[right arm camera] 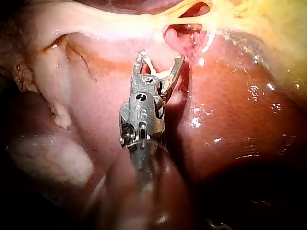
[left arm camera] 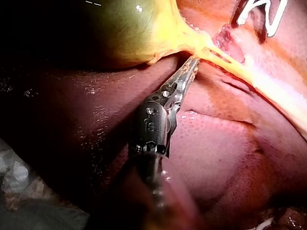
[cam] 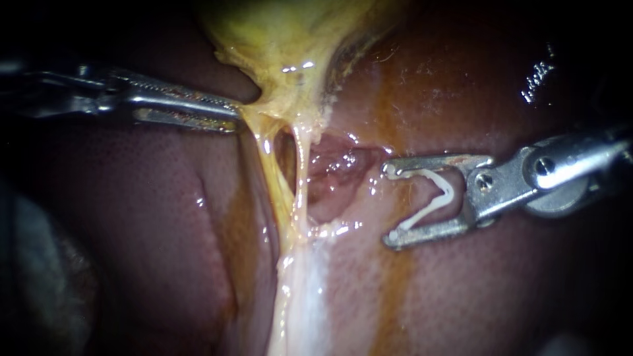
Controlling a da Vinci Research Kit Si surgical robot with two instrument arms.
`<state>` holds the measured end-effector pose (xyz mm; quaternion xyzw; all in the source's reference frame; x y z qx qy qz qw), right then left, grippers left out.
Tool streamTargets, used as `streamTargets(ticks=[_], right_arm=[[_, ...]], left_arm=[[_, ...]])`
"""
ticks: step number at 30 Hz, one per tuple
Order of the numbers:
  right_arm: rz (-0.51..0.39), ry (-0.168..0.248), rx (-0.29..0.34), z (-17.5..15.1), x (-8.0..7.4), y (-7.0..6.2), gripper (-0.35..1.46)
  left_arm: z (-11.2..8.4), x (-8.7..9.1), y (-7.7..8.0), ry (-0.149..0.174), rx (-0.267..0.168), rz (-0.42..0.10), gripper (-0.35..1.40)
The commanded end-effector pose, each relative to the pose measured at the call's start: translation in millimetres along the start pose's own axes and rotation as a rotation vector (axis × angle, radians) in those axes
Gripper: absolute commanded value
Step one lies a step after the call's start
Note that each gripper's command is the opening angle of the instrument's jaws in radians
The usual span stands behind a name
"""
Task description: Grabbing gallbladder
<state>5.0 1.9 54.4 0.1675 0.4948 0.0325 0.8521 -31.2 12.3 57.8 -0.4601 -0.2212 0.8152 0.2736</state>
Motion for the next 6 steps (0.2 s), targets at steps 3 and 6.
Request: streamTargets(ticks=[3,6], right_arm=[[0.0,0.0,0.0,0.0,0.0,0.0,0.5],[0.0,0.0,0.0,0.0,0.0,0.0,0.5]], left_arm=[[0.0,0.0,0.0,0.0,0.0,-0.006,-0.35],[0.0,0.0,0.1,0.0,0.0,-0.006,-0.35]])
